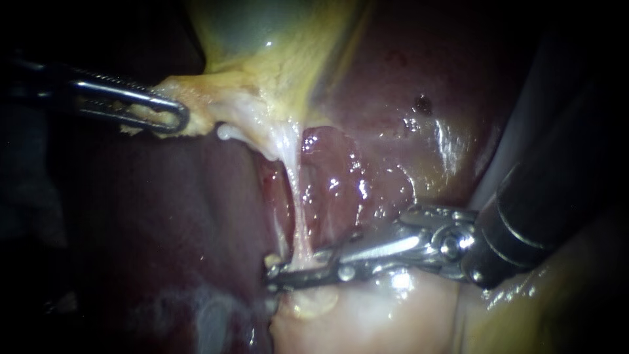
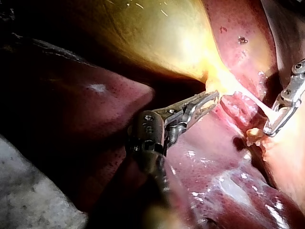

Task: Going back first clip right tube

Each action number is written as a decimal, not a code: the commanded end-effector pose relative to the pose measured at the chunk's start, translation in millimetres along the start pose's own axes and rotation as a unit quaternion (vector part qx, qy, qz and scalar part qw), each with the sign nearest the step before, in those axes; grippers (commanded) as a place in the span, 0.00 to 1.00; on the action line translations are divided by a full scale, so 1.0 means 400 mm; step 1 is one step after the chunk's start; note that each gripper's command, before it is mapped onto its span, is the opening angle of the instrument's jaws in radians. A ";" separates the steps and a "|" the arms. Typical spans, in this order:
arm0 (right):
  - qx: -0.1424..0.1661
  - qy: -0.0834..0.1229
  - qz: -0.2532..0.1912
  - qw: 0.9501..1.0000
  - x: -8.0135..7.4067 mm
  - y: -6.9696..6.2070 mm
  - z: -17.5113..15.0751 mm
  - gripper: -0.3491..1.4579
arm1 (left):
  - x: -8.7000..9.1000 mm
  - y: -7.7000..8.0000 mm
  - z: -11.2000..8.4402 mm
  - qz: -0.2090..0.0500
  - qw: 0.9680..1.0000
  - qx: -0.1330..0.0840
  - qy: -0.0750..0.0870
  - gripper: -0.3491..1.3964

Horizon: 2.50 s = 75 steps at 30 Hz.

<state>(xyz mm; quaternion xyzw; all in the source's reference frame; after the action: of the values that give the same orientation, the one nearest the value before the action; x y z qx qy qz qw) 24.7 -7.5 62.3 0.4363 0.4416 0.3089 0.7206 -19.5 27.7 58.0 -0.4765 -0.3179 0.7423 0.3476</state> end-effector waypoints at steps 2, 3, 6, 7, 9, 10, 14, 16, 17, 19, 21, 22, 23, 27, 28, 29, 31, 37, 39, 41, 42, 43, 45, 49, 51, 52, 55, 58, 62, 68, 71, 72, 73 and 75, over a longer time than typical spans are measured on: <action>0.000 0.000 0.000 1.000 -0.0001 0.0004 -0.0002 0.00 | 0.0000 0.0000 0.0000 0.000 1.000 0.000 0.000 0.00; 0.000 0.000 0.000 1.000 -0.0001 0.0005 -0.0003 0.00 | 0.0000 0.0000 0.0000 0.000 1.000 0.000 0.000 0.00; 0.004 0.005 0.000 1.000 -0.0002 0.0011 -0.0005 0.00 | 0.0000 0.0000 0.0000 0.000 1.000 0.000 0.000 0.00; 0.008 0.010 0.000 1.000 -0.0003 0.0012 -0.0004 0.10 | 0.0000 0.0000 0.0000 0.000 1.000 0.000 0.000 0.00; 0.019 0.026 -0.001 0.999 -0.0003 0.0013 -0.0003 0.21 | 0.0000 0.0000 0.0000 0.000 1.000 0.000 0.000 0.00; 0.023 0.031 -0.001 0.999 -0.0003 0.0014 -0.0001 0.26 | -0.0001 -0.0001 0.0000 0.000 1.000 0.000 0.000 0.00; 0.026 0.041 -0.001 0.999 0.0003 0.0020 0.0008 0.41 | -0.0001 -0.0001 0.0001 0.000 1.000 0.000 0.000 0.00; 0.022 0.044 -0.001 0.999 0.0005 0.0022 0.0010 0.43 | -0.0002 -0.0001 0.0001 0.000 1.000 0.000 0.000 0.00; 0.022 0.044 -0.001 0.999 0.0006 0.0024 0.0011 0.44 | -0.0002 -0.0001 0.0001 0.000 1.000 0.000 0.000 0.00; 0.022 0.044 -0.001 0.999 0.0006 0.0027 0.0011 0.44 | -0.0003 -0.0001 0.0001 0.001 1.000 0.000 0.000 0.00; 0.022 0.046 -0.001 0.999 0.0006 0.0029 0.0011 0.45 | -0.0003 -0.0001 0.0001 0.001 1.000 0.000 0.000 0.00; 0.022 0.046 -0.001 0.999 0.0005 0.0031 0.0011 0.45 | -0.0003 -0.0001 0.0001 0.001 1.000 0.000 0.000 0.00; 0.022 0.046 -0.004 0.999 0.0006 0.0032 0.0011 0.45 | -0.0003 -0.0001 0.0002 0.001 1.000 0.000 0.000 0.00; 0.019 0.046 -0.066 0.997 0.0005 0.0040 0.0010 0.43 | -0.0003 -0.0001 0.0002 0.001 1.000 0.000 0.000 0.00; 0.016 0.048 -0.081 0.995 0.0004 0.0044 0.0010 0.43 | -0.0004 -0.0001 0.0002 0.001 1.000 0.001 0.000 0.00; 0.013 0.048 -0.093 0.994 0.0003 0.0048 0.0011 0.44 | -0.0004 -0.0001 0.0003 0.001 1.000 0.001 0.000 0.00; 0.001 0.051 -0.111 0.993 -0.0004 0.0058 0.0013 0.45 | -0.0005 -0.0002 0.0003 0.001 1.000 0.001 0.000 0.00; -0.048 0.031 -0.190 0.980 -0.0032 0.0099 0.0018 0.47 | -0.0006 -0.0002 0.0003 0.001 1.000 0.001 0.000 0.00; -0.054 0.025 -0.209 0.976 -0.0037 0.0111 0.0007 0.47 | -0.0006 -0.0002 0.0004 0.001 1.000 0.001 0.000 0.00; -0.054 0.024 -0.226 0.972 -0.0038 0.0118 -0.0011 0.47 | -0.0007 -0.0002 0.0004 0.001 1.000 0.001 0.000 0.00; -0.054 0.023 -0.237 0.970 -0.0038 0.0121 -0.0022 0.47 | -0.0007 -0.0003 0.0004 0.001 1.000 0.001 0.000 0.00; -0.053 0.023 -0.248 0.967 -0.0036 0.0122 -0.0039 0.47 | -0.0007 -0.0003 0.0004 0.001 1.000 0.001 0.000 0.00; -0.052 0.021 -0.263 0.963 -0.0034 0.0121 -0.0068 0.47 | -0.0007 -0.0003 0.0004 0.001 1.000 0.001 0.000 0.00; -0.050 0.020 -0.294 0.954 -0.0014 0.0107 -0.0150 0.47 | -0.0009 -0.0003 0.0004 0.001 1.000 0.001 0.000 0.00; -0.049 0.020 -0.300 0.952 -0.0005 0.0099 -0.0186 0.47 | -0.0010 -0.0004 0.0005 0.001 1.000 0.001 0.000 0.00; -0.049 0.020 -0.302 0.952 0.0001 0.0094 -0.0209 0.47 | -0.0010 -0.0004 0.0005 0.001 1.000 0.001 0.000 0.00; -0.053 0.022 -0.306 0.950 0.0011 0.0082 -0.0262 0.47 | -0.0010 -0.0004 0.0005 0.001 1.000 0.001 0.000 0.00; -0.059 0.024 -0.309 0.949 0.0019 0.0073 -0.0303 0.47 | -0.0010 -0.0006 0.0006 0.001 1.000 0.001 0.000 0.00; -0.067 0.025 -0.310 0.948 0.0023 0.0067 -0.0335 0.47 | -0.0011 -0.0006 0.0006 0.001 1.000 0.001 0.000 0.00; -0.066 0.025 -0.310 0.948 0.0022 0.0064 -0.0344 0.47 | -0.0015 -0.0009 0.0012 0.002 1.000 0.002 0.000 0.00; -0.065 0.025 -0.310 0.948 0.0022 0.0063 -0.0343 0.47 | -0.0020 -0.0018 0.0017 0.003 1.000 0.002 0.000 0.00; -0.065 0.025 -0.310 0.948 0.0022 0.0062 -0.0343 0.47 | -0.0023 -0.0021 0.0020 0.003 1.000 0.002 0.000 0.00; -0.065 0.025 -0.310 0.948 0.0021 0.0062 -0.0344 0.47 | -0.0026 -0.0024 0.0022 0.004 1.000 0.004 0.001 0.00; -0.065 0.025 -0.310 0.948 0.0020 0.0062 -0.0344 0.47 | -0.0033 -0.0031 0.0031 0.005 1.000 0.005 0.001 0.00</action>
<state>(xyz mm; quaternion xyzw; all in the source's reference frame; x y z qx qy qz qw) 12.4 -0.8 61.0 0.2223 0.5518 0.1094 0.7963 -20.1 27.1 60.3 -0.4773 -0.3127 0.7447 0.3461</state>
